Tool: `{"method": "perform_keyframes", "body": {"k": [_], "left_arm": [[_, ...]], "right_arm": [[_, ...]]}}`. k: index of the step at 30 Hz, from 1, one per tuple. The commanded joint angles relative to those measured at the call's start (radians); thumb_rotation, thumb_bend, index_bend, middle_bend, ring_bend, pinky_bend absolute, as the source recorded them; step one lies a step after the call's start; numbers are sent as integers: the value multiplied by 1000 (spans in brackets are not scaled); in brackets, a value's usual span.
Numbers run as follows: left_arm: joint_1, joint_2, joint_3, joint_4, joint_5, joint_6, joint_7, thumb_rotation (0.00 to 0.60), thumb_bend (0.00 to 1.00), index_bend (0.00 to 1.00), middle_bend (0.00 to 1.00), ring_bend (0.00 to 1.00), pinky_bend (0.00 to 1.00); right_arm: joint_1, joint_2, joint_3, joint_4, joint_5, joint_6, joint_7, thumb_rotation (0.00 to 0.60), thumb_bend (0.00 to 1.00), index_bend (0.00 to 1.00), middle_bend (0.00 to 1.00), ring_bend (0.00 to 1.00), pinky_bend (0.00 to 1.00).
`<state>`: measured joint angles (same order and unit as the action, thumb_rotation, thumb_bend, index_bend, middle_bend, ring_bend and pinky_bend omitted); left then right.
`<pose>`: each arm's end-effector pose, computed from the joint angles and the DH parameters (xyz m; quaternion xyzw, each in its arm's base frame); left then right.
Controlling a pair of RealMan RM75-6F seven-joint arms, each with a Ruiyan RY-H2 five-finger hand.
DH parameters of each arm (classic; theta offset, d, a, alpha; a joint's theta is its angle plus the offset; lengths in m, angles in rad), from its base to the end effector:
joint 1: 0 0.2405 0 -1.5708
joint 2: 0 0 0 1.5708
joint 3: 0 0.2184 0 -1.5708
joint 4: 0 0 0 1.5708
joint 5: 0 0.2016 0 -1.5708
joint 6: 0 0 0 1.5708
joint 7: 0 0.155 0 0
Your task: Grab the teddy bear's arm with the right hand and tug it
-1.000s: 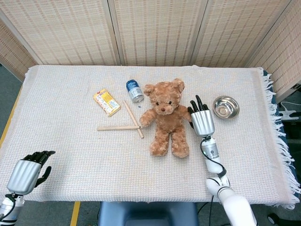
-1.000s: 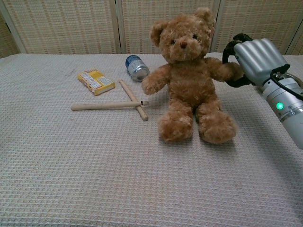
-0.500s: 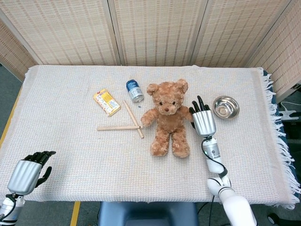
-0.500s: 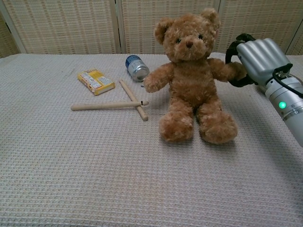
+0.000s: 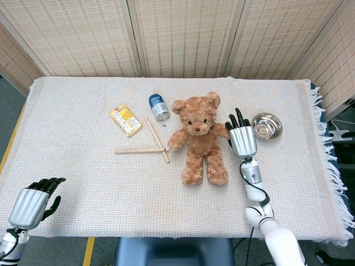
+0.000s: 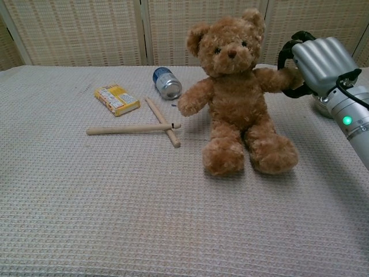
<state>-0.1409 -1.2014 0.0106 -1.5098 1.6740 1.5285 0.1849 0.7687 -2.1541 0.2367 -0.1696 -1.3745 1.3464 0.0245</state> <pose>-0.2525 0.1892 0.1220 -0.6882 -0.2684 -0.3724 0.5619 -0.1813 -0.3793 0.0095 0.6214 -0.1695 0.4331 0.6305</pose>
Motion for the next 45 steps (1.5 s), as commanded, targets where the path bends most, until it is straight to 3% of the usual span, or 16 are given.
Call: {"method": "perform_keyframes", "body": {"k": [1, 12, 25, 38, 41, 43, 45], "left_arm": [[0, 0, 0, 0, -1, 0, -1, 600, 439, 266, 338, 356, 552], [-1, 1, 0, 1, 1, 0, -2, 600, 438, 266, 338, 356, 552], [-2, 0, 0, -1, -2, -4, 0, 600, 438, 266, 338, 356, 552], [-2, 1, 0, 0, -2, -5, 0, 600, 439, 266, 338, 356, 552], [-3, 1, 1, 1, -2, -7, 1, 600, 438, 266, 339, 356, 552], [-3, 1, 0, 2, -2, -7, 2, 600, 438, 266, 339, 356, 552], [-3, 1, 1, 2, -1, -7, 2, 600, 438, 266, 339, 356, 552]], "right_arm": [[-6, -7, -3, 0, 1, -14, 6, 600, 198, 595, 290, 112, 482], [-8, -18, -12, 22, -1, -35, 7, 600, 198, 587, 290, 112, 482], [20, 0, 15, 8, 22, -9, -3, 600, 197, 587, 290, 112, 482], [-1, -18, 0, 16, 18, -59, 11, 600, 198, 566, 290, 112, 482], [-4, -14, -5, 13, 12, -52, 36, 600, 197, 477, 289, 112, 482], [-9, -8, -9, 5, 9, -52, 59, 600, 195, 347, 266, 89, 455], [-20, 3, -13, -13, 7, -63, 79, 600, 183, 191, 175, 27, 355]]}}
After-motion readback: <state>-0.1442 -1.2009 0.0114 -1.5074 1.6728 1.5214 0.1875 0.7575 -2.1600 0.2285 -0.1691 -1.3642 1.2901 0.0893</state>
